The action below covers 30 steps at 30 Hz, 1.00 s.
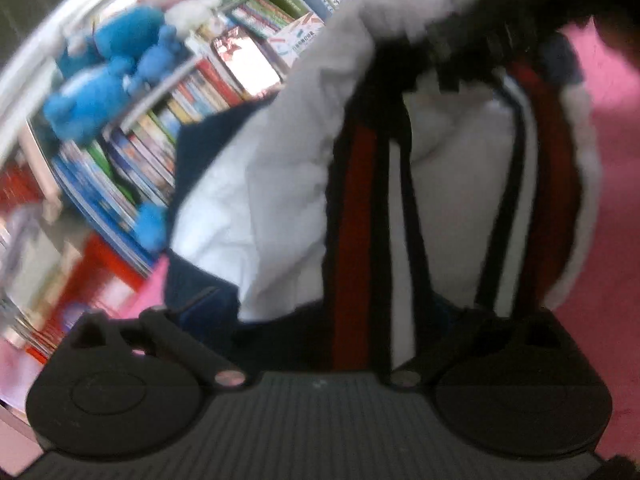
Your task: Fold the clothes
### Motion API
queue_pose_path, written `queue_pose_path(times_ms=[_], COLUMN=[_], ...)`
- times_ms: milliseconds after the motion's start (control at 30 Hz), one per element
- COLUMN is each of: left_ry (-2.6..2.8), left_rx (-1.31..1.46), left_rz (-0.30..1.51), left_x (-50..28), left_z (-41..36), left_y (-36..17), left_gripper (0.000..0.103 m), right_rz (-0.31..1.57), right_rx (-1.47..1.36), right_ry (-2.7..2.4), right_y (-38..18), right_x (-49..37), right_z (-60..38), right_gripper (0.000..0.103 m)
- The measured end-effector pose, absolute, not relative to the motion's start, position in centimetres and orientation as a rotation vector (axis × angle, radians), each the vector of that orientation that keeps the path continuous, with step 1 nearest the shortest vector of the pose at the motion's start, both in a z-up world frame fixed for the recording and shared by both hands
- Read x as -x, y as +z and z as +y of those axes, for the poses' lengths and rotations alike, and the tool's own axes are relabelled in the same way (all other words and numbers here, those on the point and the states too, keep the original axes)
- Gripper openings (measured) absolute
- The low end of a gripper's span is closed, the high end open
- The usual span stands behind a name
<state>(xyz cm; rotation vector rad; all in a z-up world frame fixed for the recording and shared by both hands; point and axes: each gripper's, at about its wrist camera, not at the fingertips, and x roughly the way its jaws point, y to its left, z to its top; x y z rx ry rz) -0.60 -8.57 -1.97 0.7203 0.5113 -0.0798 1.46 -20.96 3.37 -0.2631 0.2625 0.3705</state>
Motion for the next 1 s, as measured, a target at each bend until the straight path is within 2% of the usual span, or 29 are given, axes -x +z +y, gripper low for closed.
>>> queue_pose_path(times_ms=[67, 167, 267, 300, 367, 433, 500, 567, 633, 800, 833, 867, 900, 933, 1000], left_ry=[-0.053, 0.032, 0.071, 0.079, 0.09, 0.072, 0.019, -0.042, -0.105, -0.115, -0.1, -0.079, -0.058, -0.036, 0.008], left_rx=[-0.74, -0.703, -0.591, -0.567, -0.528, -0.467, -0.382, -0.278, -0.19, -0.138, -0.145, -0.153, -0.166, -0.18, -0.208], left_rz=[0.46, 0.373, 0.295, 0.274, 0.241, 0.216, 0.217, 0.217, 0.218, 0.212, 0.217, 0.232, 0.25, 0.268, 0.305], left_x=[0.8, 1.1, 1.9, 2.2, 2.7, 3.0, 3.3, 3.7, 4.1, 4.8, 5.0, 5.1, 5.0, 4.9, 4.7], left_z=[-8.7, -7.8, -6.2, -5.8, -5.1, -4.3, -3.5, -2.5, -1.7, -1.0, -0.9, -0.7, -0.6, -0.5, -0.4], left_y=[-1.9, -0.5, 2.2, 3.1, 4.6, 6.1, 7.4, 8.6, 9.6, 10.3, 10.1, 9.9, 9.4, 8.8, 7.8], left_gripper=[0.101, 0.089, 0.088, 0.088, 0.088, 0.088, 0.088, 0.088, 0.088, 0.087, 0.088, 0.088, 0.09, 0.091, 0.093], right_rz=[0.31, 0.4, 0.426, 0.407, 0.349, 0.255, 0.119, -0.018, -0.142, -0.119, -0.124, -0.129, -0.133, -0.138, -0.148], right_rx=[0.133, -0.129, -0.236, -0.207, -0.092, 0.069, 0.232, 0.392, 0.538, 0.55, 0.537, 0.523, 0.51, 0.497, 0.47], right_ry=[0.427, 0.573, 0.618, 0.599, 0.545, 0.485, 0.431, 0.373, 0.323, 0.353, 0.327, 0.301, 0.275, 0.249, 0.197], right_y=[4.3, 5.6, 6.2, 6.2, 6.3, 6.0, 4.7, 3.4, 2.2, 1.8, 2.0, 2.3, 2.5, 2.8, 3.3], right_x=[-1.8, -2.6, -3.1, -2.7, -1.3, 0.8, 3.4, 6.0, 8.4, 8.0, 7.8, 7.7, 7.5, 7.3, 7.0], right_z=[-22.4, -25.4, -27.8, -28.0, -27.7, -26.2, -24.2, -22.3, -20.3, -17.9, -18.1, -18.3, -18.5, -18.7, -19.1], right_gripper=[0.065, 0.065, 0.069, 0.072, 0.084, 0.089, 0.09, 0.1, 0.103, 0.101, 0.097, 0.083, 0.075, 0.072, 0.071])
